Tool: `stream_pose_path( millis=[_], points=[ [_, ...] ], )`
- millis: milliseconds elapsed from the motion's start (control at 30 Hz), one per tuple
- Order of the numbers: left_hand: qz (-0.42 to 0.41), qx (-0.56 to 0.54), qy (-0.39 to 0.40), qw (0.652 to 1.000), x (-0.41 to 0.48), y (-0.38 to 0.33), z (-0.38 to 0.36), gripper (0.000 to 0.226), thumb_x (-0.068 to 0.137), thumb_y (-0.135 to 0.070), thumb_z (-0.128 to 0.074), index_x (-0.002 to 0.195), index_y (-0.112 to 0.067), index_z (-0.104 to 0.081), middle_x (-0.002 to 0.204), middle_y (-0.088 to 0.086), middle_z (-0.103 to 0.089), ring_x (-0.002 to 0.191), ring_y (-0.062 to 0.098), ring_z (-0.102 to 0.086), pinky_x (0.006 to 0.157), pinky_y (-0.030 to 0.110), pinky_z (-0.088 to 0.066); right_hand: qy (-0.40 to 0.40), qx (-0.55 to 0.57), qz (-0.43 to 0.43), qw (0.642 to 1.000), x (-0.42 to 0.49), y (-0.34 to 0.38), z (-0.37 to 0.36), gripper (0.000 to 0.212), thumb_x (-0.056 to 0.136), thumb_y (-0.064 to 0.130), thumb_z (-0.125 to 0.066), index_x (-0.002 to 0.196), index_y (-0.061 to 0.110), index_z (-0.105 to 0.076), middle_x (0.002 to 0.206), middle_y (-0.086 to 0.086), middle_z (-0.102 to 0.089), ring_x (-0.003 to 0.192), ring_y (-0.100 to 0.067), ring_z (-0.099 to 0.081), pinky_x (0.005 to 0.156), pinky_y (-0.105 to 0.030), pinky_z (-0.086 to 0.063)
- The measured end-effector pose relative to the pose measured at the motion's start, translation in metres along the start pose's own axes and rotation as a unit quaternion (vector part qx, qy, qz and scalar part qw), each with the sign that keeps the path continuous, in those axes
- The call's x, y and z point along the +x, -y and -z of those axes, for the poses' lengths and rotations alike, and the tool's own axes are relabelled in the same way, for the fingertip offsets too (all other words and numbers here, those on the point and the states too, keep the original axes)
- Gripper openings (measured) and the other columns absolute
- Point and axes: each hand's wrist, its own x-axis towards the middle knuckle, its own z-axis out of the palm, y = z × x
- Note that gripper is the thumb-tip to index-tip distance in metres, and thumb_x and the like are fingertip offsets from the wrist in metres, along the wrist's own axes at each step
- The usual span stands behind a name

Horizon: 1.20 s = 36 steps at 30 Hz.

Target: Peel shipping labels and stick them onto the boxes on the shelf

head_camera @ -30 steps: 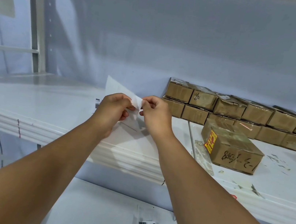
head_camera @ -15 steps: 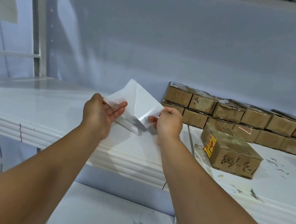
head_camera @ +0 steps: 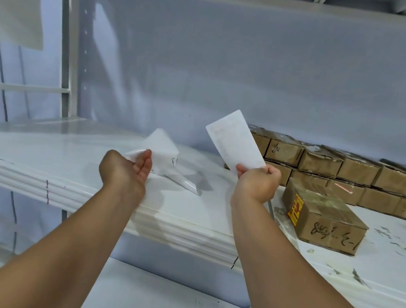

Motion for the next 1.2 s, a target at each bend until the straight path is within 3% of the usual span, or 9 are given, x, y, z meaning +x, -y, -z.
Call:
stream_pose_path(
  millis=[133, 233, 400, 533, 767, 833, 933, 1067, 1200],
  points=[
    [0.049, 0.122, 0.075, 0.988, 0.0, 0.001, 0.0, 0.022, 0.093, -0.005, -0.03, 0.078, -0.005, -0.045, 0.079, 0.011, -0.06, 0.053, 0.014, -0.064, 0.042, 0.015, -0.048, 0.034, -0.019, 0.046, 0.998, -0.005, 0.004, -0.001, 0.017, 0.101, 0.015, -0.032, 0.092, 0.018, -0.045, 0.074, -0.004, -0.062, 0.069, -0.021, -0.066, 0.067, -0.03, -0.053],
    [0.041, 0.181, 0.08, 0.979, 0.005, 0.004, 0.0, 0.021, 0.097, -0.005, -0.034, 0.079, -0.005, -0.046, 0.078, 0.012, -0.057, 0.062, 0.015, -0.059, 0.04, 0.014, -0.046, 0.065, -0.072, 0.147, 0.984, -0.008, 0.0, -0.006, 0.015, 0.101, 0.014, -0.034, 0.091, 0.018, -0.045, 0.084, 0.0, -0.059, 0.081, -0.024, -0.066, 0.071, -0.036, -0.053],
    [-0.03, 0.22, 0.051, 0.974, 0.009, 0.012, -0.001, 0.019, 0.094, 0.0, -0.031, 0.082, -0.003, -0.046, 0.074, 0.014, -0.053, 0.043, 0.012, -0.063, 0.042, 0.017, -0.049, 0.121, -0.169, 0.267, 0.941, -0.014, -0.002, -0.004, 0.015, 0.099, 0.011, -0.037, 0.099, 0.01, -0.051, 0.088, -0.002, -0.054, 0.081, -0.022, -0.047, 0.061, -0.024, -0.023],
    [-0.108, 0.243, 0.033, 0.963, 0.015, 0.02, 0.002, 0.026, 0.09, -0.003, -0.033, 0.112, -0.004, -0.047, 0.099, 0.01, -0.052, 0.062, 0.021, -0.068, 0.057, 0.027, -0.052, 0.16, -0.173, 0.27, 0.934, -0.018, 0.0, -0.004, 0.012, 0.097, 0.009, -0.043, 0.105, 0.009, -0.052, 0.097, 0.001, -0.056, 0.084, -0.017, -0.048, 0.061, -0.019, -0.025],
    [-0.235, 0.343, 0.095, 0.904, 0.0, 0.023, 0.004, 0.016, 0.09, -0.009, -0.049, 0.081, -0.021, -0.055, 0.083, 0.002, -0.06, 0.06, 0.009, -0.06, 0.076, 0.032, -0.048, 0.217, -0.135, 0.219, 0.942, -0.028, 0.005, -0.003, 0.007, 0.089, 0.012, -0.053, 0.093, 0.018, -0.052, 0.092, 0.005, -0.059, 0.078, -0.011, -0.056, 0.061, -0.014, -0.04],
    [-0.207, 0.343, 0.141, 0.905, -0.01, 0.03, -0.003, 0.008, 0.092, -0.017, -0.053, 0.087, -0.013, -0.057, 0.081, 0.007, -0.064, 0.067, 0.017, -0.064, 0.072, 0.028, -0.051, 0.218, -0.114, 0.222, 0.943, -0.035, 0.009, -0.001, 0.004, 0.089, 0.014, -0.055, 0.089, 0.017, -0.053, 0.085, 0.007, -0.059, 0.069, -0.001, -0.053, 0.058, -0.009, -0.038],
    [-0.094, 0.285, 0.185, 0.936, -0.026, 0.042, -0.024, 0.031, 0.091, -0.029, -0.06, 0.108, -0.008, -0.045, 0.091, 0.013, -0.063, 0.081, 0.023, -0.068, 0.077, 0.029, -0.055, 0.219, -0.085, 0.234, 0.943, -0.046, 0.015, 0.004, 0.005, 0.09, 0.018, -0.056, 0.085, 0.02, -0.053, 0.08, 0.012, -0.058, 0.063, 0.003, -0.051, 0.058, -0.008, -0.038],
    [-0.051, 0.214, 0.179, 0.959, -0.029, 0.05, -0.052, 0.043, 0.087, -0.007, -0.064, 0.121, 0.0, -0.038, 0.108, 0.019, -0.064, 0.095, 0.028, -0.068, 0.079, 0.033, -0.057, 0.219, -0.085, 0.242, 0.941, -0.052, 0.028, 0.018, 0.008, 0.093, 0.019, -0.051, 0.086, 0.019, -0.054, 0.077, 0.013, -0.059, 0.064, 0.002, -0.051, 0.058, -0.011, -0.038],
    [-0.119, 0.267, 0.172, 0.941, -0.044, 0.062, -0.069, 0.031, 0.079, 0.01, -0.053, 0.086, -0.017, -0.041, 0.103, 0.014, -0.064, 0.096, 0.032, -0.065, 0.082, 0.046, -0.056, 0.194, -0.163, 0.285, 0.924, -0.047, 0.046, 0.043, 0.008, 0.092, 0.019, -0.049, 0.096, 0.023, -0.054, 0.101, 0.01, -0.058, 0.082, -0.012, -0.053, 0.065, -0.022, -0.035]
  ],
)
